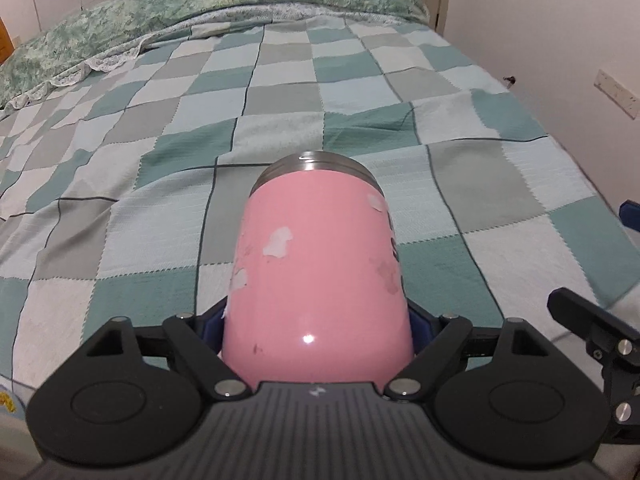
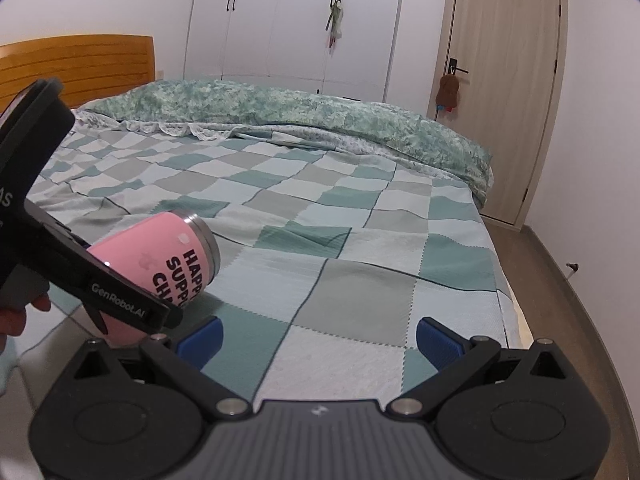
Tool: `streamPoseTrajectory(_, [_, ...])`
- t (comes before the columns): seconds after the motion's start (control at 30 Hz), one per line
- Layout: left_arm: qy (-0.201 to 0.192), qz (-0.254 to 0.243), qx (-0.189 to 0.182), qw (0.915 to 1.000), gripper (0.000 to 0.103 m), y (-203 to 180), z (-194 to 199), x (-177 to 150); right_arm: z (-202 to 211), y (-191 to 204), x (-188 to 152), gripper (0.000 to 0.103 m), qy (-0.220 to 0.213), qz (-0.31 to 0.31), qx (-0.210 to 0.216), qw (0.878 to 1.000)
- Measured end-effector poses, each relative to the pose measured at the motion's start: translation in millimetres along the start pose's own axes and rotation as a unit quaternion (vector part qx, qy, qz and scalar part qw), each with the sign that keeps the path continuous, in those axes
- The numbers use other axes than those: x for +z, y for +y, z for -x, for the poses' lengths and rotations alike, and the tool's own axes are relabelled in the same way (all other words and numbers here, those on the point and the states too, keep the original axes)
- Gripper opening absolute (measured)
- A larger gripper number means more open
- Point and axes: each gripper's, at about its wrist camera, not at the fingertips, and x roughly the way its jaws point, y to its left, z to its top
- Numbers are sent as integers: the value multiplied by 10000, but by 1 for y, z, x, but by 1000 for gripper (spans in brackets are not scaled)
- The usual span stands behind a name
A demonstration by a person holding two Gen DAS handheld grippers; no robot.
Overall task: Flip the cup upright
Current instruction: 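Lift the pink cup with the right tool and carry it toward the thermos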
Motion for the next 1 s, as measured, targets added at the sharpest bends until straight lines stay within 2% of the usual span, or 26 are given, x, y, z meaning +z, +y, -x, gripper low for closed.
streamPoseTrajectory(0.2, [-196, -51, -233, 9995, 85, 6, 42, -21, 38, 18, -4, 103, -34, -25, -85, 10000])
streamPoseTrajectory(0.4, [-249, -27, -508, 9984, 85, 17, 84, -55, 77, 42, -13, 103, -8, 8, -118, 9999])
streamPoseTrajectory(0.57, [-186, -50, -594, 9980, 85, 25, 107, -87, 100, 63, -27, 103, 132, 48, -111, 9998])
streamPoseTrajectory(0.77, [-167, -35, -602, 9980, 85, 33, 111, -111, 121, 84, -42, 103, 227, 70, -68, 9997])
streamPoseTrajectory(0.9, [-150, 28, -458, 9988, 85, 36, 100, -121, 125, 92, -48, 103, 272, 14, -50, 9996])
streamPoseTrajectory(1.0, [17, 100, -435, 9990, 85, 38, 86, -126, 123, 96, -52, 103, 369, -33, -41, 9993])
